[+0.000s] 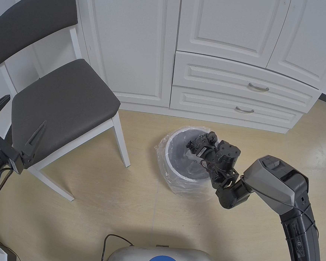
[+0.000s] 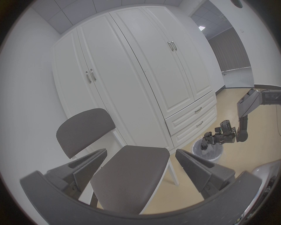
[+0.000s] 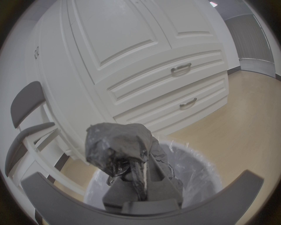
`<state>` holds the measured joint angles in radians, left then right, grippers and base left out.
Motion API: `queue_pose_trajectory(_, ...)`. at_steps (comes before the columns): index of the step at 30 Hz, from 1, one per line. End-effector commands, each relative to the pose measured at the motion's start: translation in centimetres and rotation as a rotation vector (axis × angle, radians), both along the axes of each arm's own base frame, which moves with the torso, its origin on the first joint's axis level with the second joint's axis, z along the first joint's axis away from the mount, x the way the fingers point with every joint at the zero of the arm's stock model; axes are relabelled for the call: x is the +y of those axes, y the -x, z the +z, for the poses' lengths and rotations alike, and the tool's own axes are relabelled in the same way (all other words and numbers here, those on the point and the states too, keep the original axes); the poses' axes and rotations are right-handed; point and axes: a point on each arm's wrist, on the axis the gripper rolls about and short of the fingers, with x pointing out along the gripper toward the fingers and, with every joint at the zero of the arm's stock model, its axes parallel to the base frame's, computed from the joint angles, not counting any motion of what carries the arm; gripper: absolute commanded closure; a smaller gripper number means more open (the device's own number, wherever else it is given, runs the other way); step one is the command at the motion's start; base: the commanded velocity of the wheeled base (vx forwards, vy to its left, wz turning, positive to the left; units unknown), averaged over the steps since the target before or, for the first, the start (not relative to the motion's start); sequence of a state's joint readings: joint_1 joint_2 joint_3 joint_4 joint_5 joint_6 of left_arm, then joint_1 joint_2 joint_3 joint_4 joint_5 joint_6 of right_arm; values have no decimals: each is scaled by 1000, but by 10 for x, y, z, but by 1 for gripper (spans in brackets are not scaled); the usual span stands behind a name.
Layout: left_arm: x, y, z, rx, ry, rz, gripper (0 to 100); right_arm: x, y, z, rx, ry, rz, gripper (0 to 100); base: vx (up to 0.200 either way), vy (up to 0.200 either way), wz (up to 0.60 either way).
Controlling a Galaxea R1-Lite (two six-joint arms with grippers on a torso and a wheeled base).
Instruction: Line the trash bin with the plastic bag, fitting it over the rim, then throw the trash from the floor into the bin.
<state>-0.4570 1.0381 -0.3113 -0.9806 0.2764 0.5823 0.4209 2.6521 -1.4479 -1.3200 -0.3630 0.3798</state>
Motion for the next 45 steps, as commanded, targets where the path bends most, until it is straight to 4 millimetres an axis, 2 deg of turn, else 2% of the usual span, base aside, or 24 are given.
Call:
queue_pose_trajectory(1, 0, 1, 1, -5, 2, 0, 0, 2, 5, 0, 14, 11, 14, 100, 0, 0, 0)
queue_pose_trajectory(8, 0, 1, 1, -5, 0, 0, 0, 4, 1, -10, 17, 11, 14, 100, 0, 0, 0)
queue_pose_trajectory(9, 0, 1, 1, -5, 0, 0, 0, 4, -5, -22, 20, 11, 9, 100, 0, 0, 0)
queue_pose_trajectory(13, 0, 1, 0, -4, 0, 0, 0, 5, -13, -39, 16, 7, 5, 100, 0, 0, 0)
queue_pose_trajectory(27, -1, -2, -1, 8, -4, 1, 0, 4, -21, -47, -2, -8, -10, 100, 0, 0, 0)
queue_pose_trajectory(34, -1, -3, 0, 8, 8, 0, 0, 4, -21, -38, -18, -16, -16, 100, 0, 0, 0)
queue_pose_trajectory(36, 0, -3, 2, 1, 17, 9, 0, 5, -19, -25, -35, -26, -17, 100, 0, 0, 0)
queue_pose_trajectory(41, 15, -5, 13, -46, 89, 102, 0, 9, -13, -13, -5, -12, -16, 100, 0, 0, 0)
queue_pose_trajectory(45, 15, -5, 11, -38, 80, 107, 0, 9, -15, -5, 18, -30, -42, 100, 0, 0, 0)
